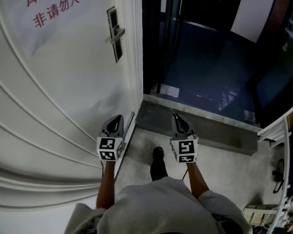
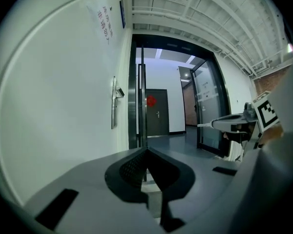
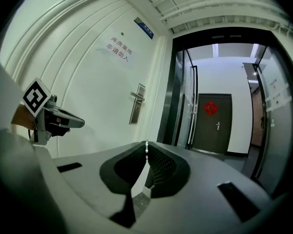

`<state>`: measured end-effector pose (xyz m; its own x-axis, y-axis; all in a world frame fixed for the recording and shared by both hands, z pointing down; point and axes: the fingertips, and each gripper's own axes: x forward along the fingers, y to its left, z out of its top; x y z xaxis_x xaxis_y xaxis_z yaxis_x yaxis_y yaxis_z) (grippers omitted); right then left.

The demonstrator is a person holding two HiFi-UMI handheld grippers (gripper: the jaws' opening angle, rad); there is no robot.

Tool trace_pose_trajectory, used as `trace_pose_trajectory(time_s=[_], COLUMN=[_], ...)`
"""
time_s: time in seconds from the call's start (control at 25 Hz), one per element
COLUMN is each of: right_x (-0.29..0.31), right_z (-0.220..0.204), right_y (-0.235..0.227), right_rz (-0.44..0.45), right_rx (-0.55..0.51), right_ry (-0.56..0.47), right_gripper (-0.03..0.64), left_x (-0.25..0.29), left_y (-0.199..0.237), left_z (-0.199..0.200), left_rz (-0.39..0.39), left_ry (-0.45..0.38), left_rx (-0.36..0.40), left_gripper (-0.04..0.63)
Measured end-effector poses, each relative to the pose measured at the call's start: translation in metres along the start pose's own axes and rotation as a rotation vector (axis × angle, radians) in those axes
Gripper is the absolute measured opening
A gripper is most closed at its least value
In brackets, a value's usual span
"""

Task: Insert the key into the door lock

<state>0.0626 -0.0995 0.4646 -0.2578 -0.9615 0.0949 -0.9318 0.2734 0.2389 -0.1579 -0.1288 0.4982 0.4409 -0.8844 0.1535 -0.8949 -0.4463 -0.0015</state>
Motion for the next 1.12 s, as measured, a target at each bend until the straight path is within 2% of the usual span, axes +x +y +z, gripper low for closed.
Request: trace_pose_trajectory(time_s=[0.48, 0.84, 1.12], right_x=[0.198, 0.286, 0.336], right_z=[-0.004, -0.011, -0.020], right_y=[-0.130, -0.184, -0.204], right_rz=[0.032, 0.045, 0.048], right_rx=[0.022, 0.021, 0.030], right_ry=[0.009, 0.007, 0.019], right_gripper=[0.031, 0.031, 0.031], left_x=[0.236, 0.339, 0.378], left_y=[0.017, 0.036, 0.049], left_z=[0.050, 0.059, 0.051], left_rz=[-0.015, -0.005, -0.007], left_ry=[0.020, 0.026, 0.050], left_rx=[-0.006, -0.011, -0.012], left_gripper=[0.017, 0.017, 0.017])
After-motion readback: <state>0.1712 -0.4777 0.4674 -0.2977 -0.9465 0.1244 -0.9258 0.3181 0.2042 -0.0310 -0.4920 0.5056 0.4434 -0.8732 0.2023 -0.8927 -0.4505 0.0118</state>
